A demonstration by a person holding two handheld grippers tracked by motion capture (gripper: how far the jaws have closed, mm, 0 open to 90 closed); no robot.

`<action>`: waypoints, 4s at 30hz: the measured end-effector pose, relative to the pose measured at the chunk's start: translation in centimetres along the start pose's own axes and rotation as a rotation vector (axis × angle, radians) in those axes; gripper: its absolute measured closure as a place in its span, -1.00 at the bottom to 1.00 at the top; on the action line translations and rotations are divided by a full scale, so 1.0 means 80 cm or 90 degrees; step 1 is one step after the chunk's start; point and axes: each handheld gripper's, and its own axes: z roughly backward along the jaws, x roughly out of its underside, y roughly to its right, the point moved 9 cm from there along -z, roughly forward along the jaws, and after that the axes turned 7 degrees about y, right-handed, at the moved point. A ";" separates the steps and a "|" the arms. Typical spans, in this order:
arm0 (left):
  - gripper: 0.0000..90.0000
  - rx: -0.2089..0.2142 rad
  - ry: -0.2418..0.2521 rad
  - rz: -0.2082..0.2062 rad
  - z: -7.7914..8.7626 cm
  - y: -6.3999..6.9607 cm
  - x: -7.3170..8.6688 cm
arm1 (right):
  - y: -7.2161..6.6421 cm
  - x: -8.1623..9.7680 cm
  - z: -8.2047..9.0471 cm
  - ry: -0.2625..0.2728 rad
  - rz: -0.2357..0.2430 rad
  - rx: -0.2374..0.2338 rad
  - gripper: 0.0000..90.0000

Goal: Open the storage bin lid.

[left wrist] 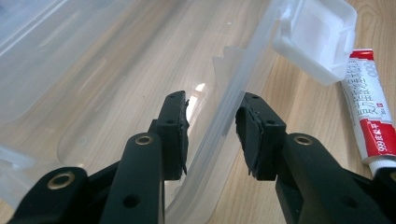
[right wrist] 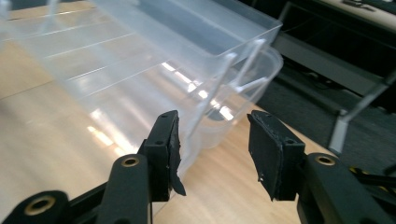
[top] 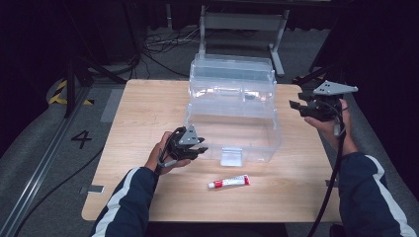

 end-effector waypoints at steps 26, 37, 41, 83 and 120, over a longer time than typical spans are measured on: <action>-0.04 -0.049 0.017 0.044 0.028 -0.009 -0.003 | -0.120 0.053 0.040 -0.013 0.032 -0.163 0.07; -0.20 -0.096 0.017 0.051 0.056 -0.013 0.003 | -0.171 0.065 0.046 -0.032 0.069 -0.219 0.12; -0.23 -0.102 0.022 0.045 0.069 -0.009 0.004 | -0.189 0.067 0.048 -0.037 0.086 -0.246 0.11; -0.50 -0.044 -0.067 0.184 0.105 0.022 0.174 | -0.326 0.152 -0.035 -0.240 0.220 -0.429 0.09; -0.51 -0.045 -0.068 0.184 0.105 0.022 0.174 | -0.326 0.163 -0.006 -0.351 0.265 -0.463 0.41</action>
